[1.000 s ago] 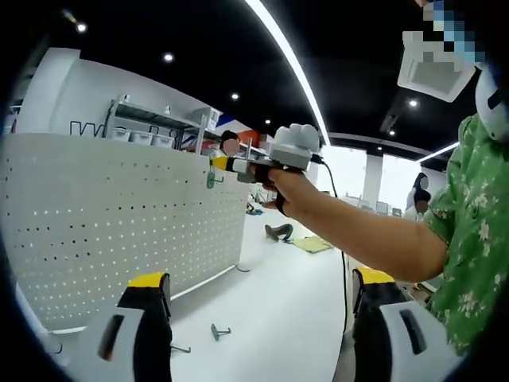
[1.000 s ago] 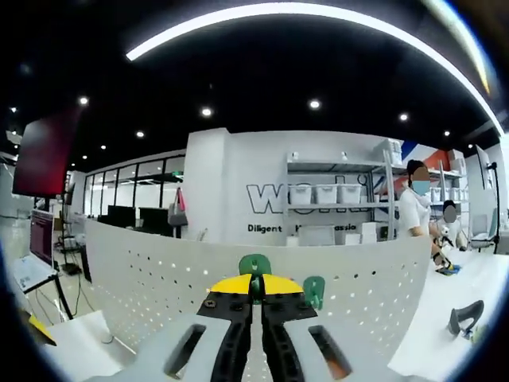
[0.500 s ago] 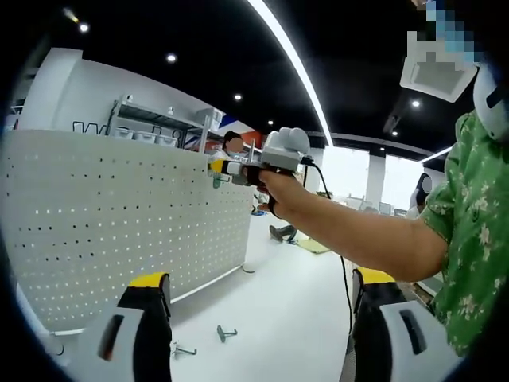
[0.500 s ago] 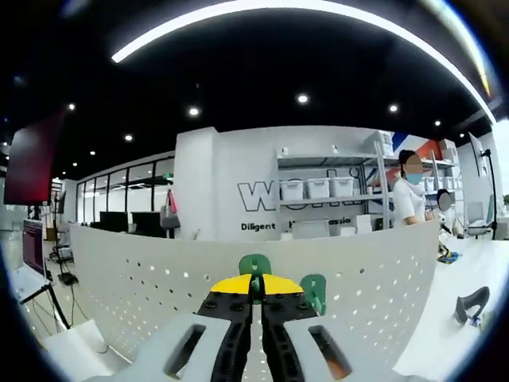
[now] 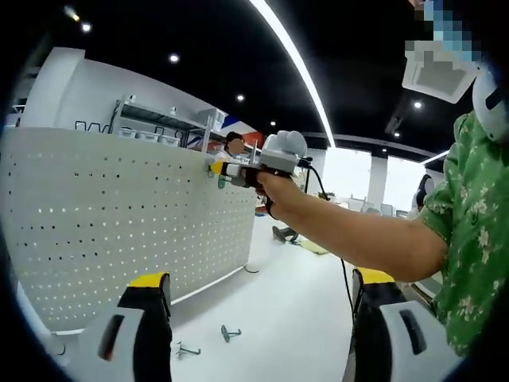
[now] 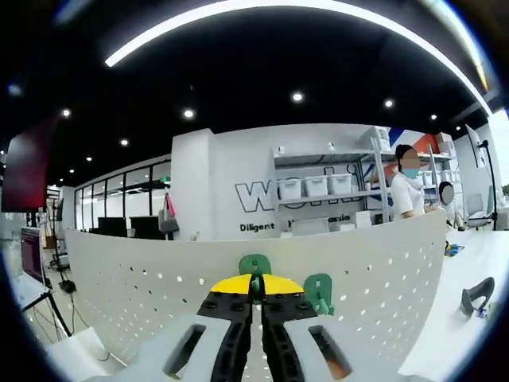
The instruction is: Insert the hook assembly into the mounting plate slot until the hook locks in place.
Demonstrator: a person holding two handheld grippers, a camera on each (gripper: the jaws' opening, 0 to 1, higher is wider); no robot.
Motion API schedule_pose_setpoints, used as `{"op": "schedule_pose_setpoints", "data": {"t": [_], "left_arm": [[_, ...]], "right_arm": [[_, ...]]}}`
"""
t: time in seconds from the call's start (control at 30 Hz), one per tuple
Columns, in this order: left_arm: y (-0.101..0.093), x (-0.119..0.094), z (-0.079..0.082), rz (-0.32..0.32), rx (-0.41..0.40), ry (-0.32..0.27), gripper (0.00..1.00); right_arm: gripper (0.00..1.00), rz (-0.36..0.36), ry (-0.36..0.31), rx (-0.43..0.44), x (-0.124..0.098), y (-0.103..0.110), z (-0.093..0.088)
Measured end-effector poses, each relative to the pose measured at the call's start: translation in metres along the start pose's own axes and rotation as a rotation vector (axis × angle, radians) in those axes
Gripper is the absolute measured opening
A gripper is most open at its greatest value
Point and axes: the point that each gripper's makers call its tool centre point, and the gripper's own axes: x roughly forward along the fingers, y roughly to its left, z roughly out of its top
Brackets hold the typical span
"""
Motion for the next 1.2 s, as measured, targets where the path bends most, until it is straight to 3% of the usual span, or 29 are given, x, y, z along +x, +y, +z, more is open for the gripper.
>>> {"op": "schedule_pose_setpoints", "data": {"t": [0.53, 0.83, 1.2], "left_arm": [[0.005, -0.005, 0.012, 0.008, 0.031, -0.031, 0.98], [0.0, -0.006, 0.029, -0.019, 0.067, -0.081, 1.0], [0.002, -0.009, 0.035, -0.057, 0.084, -0.104, 1.0]], "right_arm": [[0.01, 0.002, 0.0, 0.002, 0.002, 0.001, -0.001], [0.01, 0.002, 0.0, -0.001, 0.002, 0.001, -0.002], [0.01, 0.001, 0.006, 0.001, 0.003, 0.001, -0.005]]}}
